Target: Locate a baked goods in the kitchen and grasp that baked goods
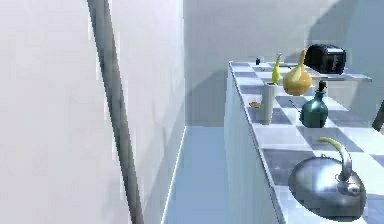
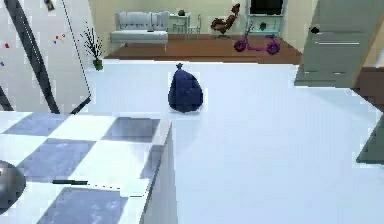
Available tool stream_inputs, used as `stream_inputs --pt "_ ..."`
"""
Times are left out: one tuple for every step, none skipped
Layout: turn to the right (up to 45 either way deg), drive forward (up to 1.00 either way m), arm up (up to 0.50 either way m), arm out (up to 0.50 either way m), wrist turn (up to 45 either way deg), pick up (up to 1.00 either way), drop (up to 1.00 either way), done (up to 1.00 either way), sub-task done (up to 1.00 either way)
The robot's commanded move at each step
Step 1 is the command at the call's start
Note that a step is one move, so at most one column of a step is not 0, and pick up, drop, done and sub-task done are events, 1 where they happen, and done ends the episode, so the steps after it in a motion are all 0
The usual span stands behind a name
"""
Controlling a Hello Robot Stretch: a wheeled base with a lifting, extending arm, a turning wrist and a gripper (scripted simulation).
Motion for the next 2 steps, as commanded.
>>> stream_inputs --pt "0.0 0.95 0.0 0.0 0.0 0.0 0.0 0.0 0.0" --pt "-27.0 0.0 0.0 0.0 0.0 0.0 0.0 0.0 0.0"
